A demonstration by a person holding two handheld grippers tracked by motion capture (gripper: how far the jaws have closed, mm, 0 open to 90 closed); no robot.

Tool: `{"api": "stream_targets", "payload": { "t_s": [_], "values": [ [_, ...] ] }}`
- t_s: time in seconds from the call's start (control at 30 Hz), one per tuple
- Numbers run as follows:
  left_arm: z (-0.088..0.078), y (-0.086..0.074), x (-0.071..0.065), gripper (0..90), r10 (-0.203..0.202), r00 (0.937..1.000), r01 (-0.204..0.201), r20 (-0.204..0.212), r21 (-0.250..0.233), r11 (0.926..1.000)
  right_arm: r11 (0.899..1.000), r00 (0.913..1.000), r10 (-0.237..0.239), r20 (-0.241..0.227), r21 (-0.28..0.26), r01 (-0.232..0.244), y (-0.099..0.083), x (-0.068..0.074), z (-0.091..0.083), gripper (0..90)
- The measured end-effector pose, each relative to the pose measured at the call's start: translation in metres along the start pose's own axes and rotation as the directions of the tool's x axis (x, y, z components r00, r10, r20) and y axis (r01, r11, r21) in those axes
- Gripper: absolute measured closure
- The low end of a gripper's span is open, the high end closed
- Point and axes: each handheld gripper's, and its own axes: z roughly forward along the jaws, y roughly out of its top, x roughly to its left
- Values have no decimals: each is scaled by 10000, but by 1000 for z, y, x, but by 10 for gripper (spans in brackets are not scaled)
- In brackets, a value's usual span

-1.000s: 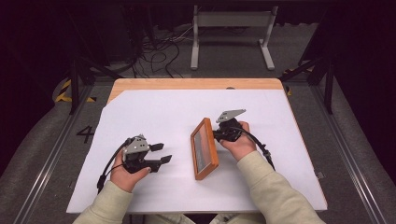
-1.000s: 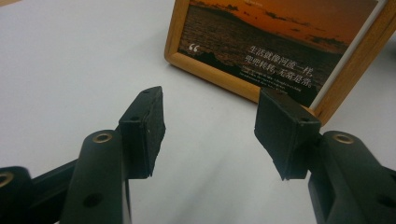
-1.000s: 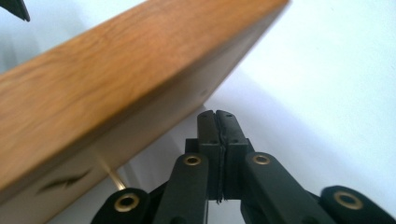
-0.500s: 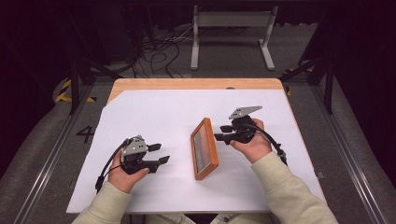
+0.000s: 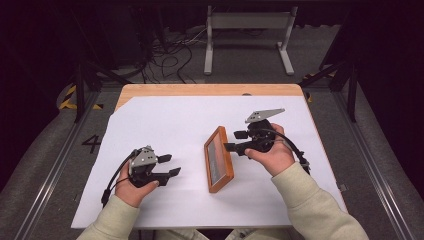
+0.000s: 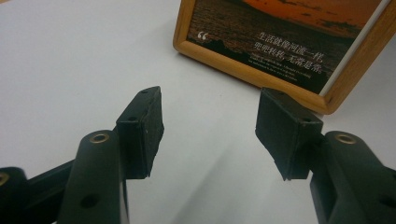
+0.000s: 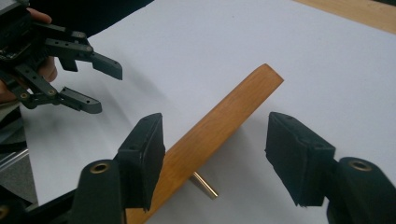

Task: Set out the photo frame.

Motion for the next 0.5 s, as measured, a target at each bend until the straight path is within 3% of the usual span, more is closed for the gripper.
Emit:
{"api": "stream_targets", "payload": {
  "t_s": [0.2, 0.5],
  "values": [
    [0, -1, 0, 414, 26, 10000, -26, -34, 13, 10000, 9987, 9996, 7, 269, 514, -21, 0, 7, 11, 180],
    [1, -1, 0, 412, 45, 10000, -45, -46, 38, 10000, 9907, 9996, 270, 73, 1335, -278, -4, 10, 33, 154]
  ]
}}
